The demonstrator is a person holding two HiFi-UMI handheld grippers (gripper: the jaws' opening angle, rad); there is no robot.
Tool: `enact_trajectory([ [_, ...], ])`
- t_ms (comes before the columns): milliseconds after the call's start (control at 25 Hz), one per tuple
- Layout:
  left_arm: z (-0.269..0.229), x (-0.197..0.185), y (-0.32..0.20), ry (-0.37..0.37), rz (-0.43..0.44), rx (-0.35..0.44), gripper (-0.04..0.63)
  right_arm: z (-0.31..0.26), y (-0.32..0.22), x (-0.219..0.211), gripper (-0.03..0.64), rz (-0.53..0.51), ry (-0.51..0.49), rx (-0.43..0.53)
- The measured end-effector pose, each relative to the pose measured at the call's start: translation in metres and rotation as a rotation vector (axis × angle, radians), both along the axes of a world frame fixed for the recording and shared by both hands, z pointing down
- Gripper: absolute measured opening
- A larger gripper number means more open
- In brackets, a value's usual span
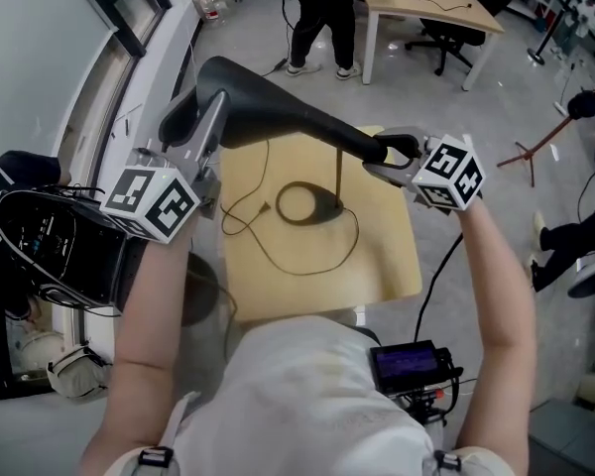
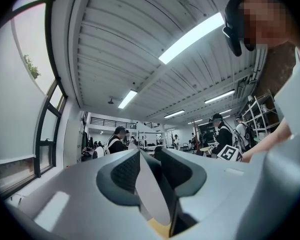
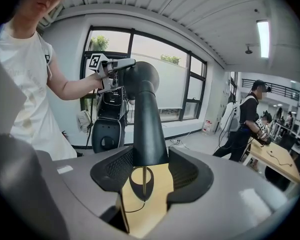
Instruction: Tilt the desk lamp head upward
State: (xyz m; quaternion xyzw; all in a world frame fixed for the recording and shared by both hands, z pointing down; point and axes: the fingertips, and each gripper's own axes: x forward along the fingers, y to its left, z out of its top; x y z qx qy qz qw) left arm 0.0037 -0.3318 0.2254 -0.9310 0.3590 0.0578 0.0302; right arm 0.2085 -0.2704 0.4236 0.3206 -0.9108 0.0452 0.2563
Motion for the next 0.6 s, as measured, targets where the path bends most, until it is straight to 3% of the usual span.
enact_trajectory([
  [600,-0.021,0.017,0.019,-0.038,0.02,0.05,0.105,0.011,0.002,-0.01,0.229,0.0,-0.04,-0.012],
])
